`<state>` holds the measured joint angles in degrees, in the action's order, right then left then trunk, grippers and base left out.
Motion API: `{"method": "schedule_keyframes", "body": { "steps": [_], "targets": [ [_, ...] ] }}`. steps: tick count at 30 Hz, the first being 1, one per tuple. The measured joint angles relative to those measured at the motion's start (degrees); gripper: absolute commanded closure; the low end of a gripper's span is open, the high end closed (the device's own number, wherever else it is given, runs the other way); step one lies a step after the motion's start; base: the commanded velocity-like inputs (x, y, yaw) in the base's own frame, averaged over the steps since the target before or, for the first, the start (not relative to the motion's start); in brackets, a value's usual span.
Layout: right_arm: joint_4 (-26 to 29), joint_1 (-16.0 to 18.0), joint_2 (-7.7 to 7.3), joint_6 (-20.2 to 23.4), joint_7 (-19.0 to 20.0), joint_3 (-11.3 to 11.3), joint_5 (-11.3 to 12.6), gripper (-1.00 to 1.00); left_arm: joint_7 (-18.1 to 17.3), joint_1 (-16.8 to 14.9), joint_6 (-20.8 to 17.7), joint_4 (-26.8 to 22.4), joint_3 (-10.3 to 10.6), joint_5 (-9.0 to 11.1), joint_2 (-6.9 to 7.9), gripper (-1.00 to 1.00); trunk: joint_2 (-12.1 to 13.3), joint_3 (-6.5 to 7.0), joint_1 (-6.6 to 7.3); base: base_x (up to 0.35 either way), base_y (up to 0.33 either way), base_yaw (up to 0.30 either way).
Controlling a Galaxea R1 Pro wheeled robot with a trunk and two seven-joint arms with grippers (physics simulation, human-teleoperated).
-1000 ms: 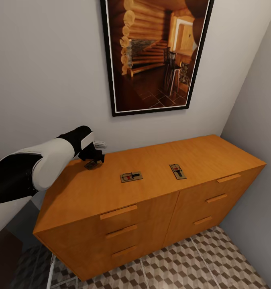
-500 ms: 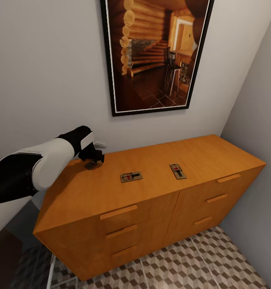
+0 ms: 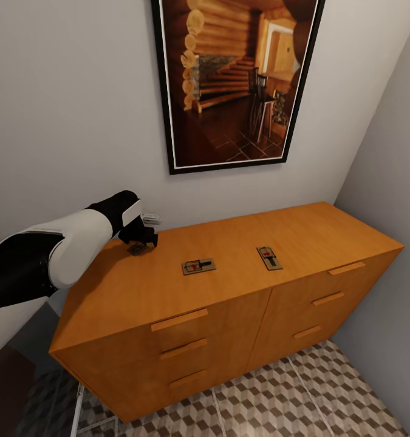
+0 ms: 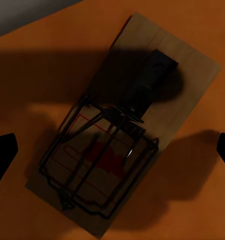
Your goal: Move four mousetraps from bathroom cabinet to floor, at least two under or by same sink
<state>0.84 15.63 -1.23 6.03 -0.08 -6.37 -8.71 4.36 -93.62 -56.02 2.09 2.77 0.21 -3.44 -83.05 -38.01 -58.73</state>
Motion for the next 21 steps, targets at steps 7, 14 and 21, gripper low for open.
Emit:
{"method": "schedule_keyframes", "body": {
  "steps": [7,14,21],
  "targets": [
    [0.0,0.0,0.00,0.0,0.0,0.0,0.0,1.00,0.0,0.2,0.0,-0.1,-0.2,0.0,0.03,-1.00,0.0,0.00,-0.01,-0.078,0.000,0.000],
    [0.0,0.0,0.02,0.0,0.0,0.0,0.0,1.00,0.0,0.3,0.1,-0.3,-0.3,-0.1,0.03,-1.00,0.0,0.00,0.01,-0.035,0.000,0.000],
    [0.0,0.0,0.08,0.0,0.0,0.0,0.0,1.00,0.0,0.3,0.1,-0.3,-0.5,0.1,0.16,-1.00,0.0,0.00,0.01,-0.001,0.000,0.000]
  ]
}}
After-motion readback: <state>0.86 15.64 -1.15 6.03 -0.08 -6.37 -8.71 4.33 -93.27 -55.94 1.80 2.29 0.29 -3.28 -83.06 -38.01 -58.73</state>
